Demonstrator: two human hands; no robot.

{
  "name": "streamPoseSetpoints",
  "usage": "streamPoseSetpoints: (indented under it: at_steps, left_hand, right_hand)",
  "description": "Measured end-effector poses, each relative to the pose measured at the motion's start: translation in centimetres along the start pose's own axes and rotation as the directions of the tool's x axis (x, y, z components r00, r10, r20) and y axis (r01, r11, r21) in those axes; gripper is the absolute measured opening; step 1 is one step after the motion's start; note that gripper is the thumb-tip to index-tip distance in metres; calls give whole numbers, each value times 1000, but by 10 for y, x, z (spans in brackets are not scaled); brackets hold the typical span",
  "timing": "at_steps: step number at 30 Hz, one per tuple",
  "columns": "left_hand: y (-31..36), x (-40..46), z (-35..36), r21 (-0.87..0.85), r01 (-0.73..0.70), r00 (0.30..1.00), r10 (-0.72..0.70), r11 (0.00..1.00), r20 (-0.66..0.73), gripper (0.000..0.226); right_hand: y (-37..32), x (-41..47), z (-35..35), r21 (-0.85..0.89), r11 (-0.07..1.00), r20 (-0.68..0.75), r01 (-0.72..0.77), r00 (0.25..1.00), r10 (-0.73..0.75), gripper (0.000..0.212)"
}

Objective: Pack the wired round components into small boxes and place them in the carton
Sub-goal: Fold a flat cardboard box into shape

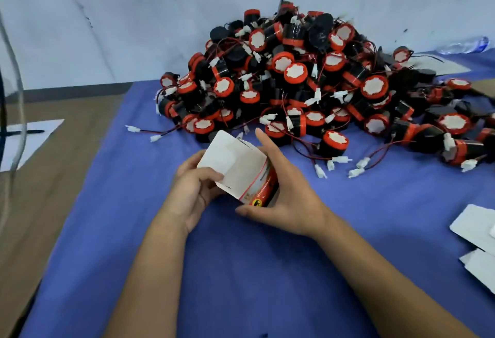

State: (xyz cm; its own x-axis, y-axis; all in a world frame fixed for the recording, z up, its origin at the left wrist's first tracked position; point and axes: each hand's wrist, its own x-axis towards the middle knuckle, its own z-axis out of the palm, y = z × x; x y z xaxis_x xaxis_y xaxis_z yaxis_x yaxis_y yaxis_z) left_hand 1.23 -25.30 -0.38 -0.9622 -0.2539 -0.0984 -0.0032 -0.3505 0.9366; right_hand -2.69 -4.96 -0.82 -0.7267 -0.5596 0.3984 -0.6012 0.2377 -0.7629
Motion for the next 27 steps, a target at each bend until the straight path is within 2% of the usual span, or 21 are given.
streamPoseSetpoints:
  at_steps: [2,3,4,6,8,9,11,15,17,22,27]
  left_hand:
    - [1,0,4,-38,-67,996,69,997,64,30]
    - [1,-3,8,-48,-91,985,97,995,145,40]
    - [1,-4,11,-38,-96,965,102,995,243,62]
    - [0,-6,15,43,-127,900,97,991,425,105]
    - [-1,-8,12,193,-221,815,72,956,574,131]
    - [-2,-10,12,276,-258,800,44,926,599,136]
    - [-1,-14,16,419,-335,844,71,844,532,141]
    - [-5,-14,30,475,-456,860,235,753,453,149]
    - [-9,-13,32,472,-481,855,277,739,438,151]
    - [-12,-13,34,446,-494,851,309,747,425,139]
    - [-14,-15,37,450,-465,868,290,763,404,129]
  right_hand:
    - [0,0,0,208,976,-70,-70,994,86,108]
    - [0,1,0,340,934,-97,-109,984,150,95]
    - [-1,2,0,481,863,-102,-152,968,228,80]
    - [-1,5,-4,737,630,6,-245,934,357,59]
    - [0,4,-12,852,409,164,-327,908,385,46]
    - [0,4,-16,868,337,221,-365,891,397,44]
    - [1,3,-22,864,261,300,-431,856,421,50]
    - [-7,2,-24,784,313,384,-536,815,433,36]
    - [-12,2,-23,755,331,409,-567,800,438,34]
    - [-13,1,-22,786,285,413,-548,809,418,38]
    - [-15,3,-15,789,333,370,-517,832,413,46]
